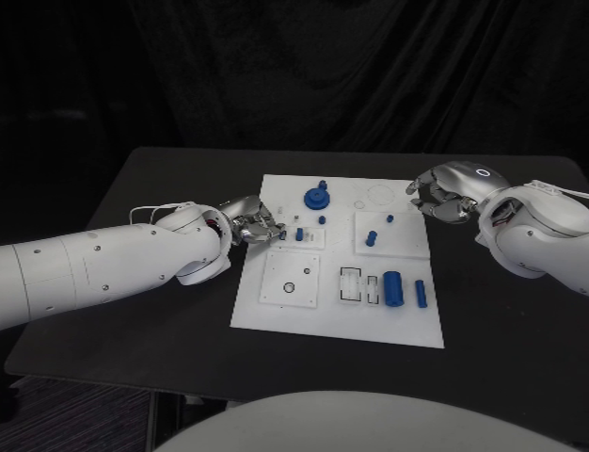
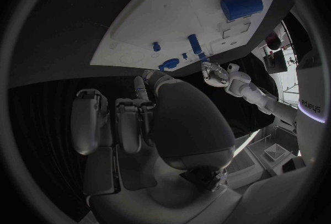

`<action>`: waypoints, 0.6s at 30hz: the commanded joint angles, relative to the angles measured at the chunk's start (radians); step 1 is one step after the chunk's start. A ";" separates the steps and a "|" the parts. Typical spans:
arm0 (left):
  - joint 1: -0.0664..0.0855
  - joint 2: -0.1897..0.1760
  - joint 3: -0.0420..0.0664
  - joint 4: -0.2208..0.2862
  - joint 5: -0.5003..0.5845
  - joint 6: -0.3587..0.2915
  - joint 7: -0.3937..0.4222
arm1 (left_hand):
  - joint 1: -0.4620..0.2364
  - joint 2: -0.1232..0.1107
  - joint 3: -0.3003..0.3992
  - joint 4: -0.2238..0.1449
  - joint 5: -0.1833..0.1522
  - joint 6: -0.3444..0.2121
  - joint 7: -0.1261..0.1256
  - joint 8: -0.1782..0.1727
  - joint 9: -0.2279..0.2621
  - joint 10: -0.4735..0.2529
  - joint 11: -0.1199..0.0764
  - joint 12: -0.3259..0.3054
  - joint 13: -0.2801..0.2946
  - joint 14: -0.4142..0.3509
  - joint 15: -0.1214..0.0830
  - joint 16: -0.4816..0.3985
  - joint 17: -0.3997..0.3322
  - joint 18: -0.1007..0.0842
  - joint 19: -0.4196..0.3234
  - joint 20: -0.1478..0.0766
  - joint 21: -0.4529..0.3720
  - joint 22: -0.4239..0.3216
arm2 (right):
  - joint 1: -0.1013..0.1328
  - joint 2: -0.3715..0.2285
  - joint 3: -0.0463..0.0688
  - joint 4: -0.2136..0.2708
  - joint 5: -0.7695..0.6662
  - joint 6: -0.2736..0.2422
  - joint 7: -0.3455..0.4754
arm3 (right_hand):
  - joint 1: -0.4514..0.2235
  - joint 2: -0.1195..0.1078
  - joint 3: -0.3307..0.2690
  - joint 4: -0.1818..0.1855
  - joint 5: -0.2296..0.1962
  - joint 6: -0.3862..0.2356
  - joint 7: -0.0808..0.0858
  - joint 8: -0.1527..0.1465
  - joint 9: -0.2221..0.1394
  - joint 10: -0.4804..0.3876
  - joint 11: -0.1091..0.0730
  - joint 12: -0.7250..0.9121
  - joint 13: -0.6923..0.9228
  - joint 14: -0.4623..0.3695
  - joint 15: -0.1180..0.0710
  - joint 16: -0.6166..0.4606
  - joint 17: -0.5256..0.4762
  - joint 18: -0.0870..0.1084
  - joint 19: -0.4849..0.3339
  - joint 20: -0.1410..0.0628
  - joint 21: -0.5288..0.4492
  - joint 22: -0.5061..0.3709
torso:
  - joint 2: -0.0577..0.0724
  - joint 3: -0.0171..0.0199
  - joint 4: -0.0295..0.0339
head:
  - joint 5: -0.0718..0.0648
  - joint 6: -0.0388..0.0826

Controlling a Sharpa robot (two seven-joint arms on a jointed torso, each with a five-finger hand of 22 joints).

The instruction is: Assemble the parts on the task board

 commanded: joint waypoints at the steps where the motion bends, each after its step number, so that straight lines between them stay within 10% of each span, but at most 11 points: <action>1: -0.005 0.003 0.001 0.000 -0.001 -0.001 0.000 | -0.019 0.005 -0.006 0.011 -0.032 -0.008 0.002 0.007 0.008 0.103 0.008 -0.004 0.263 0.098 0.003 -0.005 0.246 0.004 -0.009 0.003 -0.008 0.181 | -0.003 -0.001 0.001 0.001 -0.002 0.000 -0.013 | -0.005 -0.007 0.006 -0.001 0.004 0.005 -0.001 -0.004 -0.001 0.108 0.004 0.003 0.263 0.103 0.005 0.002 0.263 0.016 0.011 0.006 -0.003 0.198 | 0.001 0.0003 -0.0002 | -0.001 0.000; 18: -0.010 0.007 0.001 -0.007 -0.001 0.006 -0.001 | -0.087 0.023 -0.064 0.020 -0.142 -0.011 0.007 0.008 0.002 0.103 0.013 -0.004 0.263 0.096 0.007 -0.008 0.242 0.005 -0.011 0.008 -0.016 0.183 | -0.004 0.002 0.001 0.000 -0.002 0.001 -0.012 | -0.006 -0.007 0.006 -0.001 0.005 0.005 -0.001 -0.004 -0.001 0.108 0.004 0.003 0.263 0.103 0.004 0.002 0.263 0.017 0.010 0.006 -0.005 0.197 | 0.001 0.0002 -0.0001 | -0.001 0.000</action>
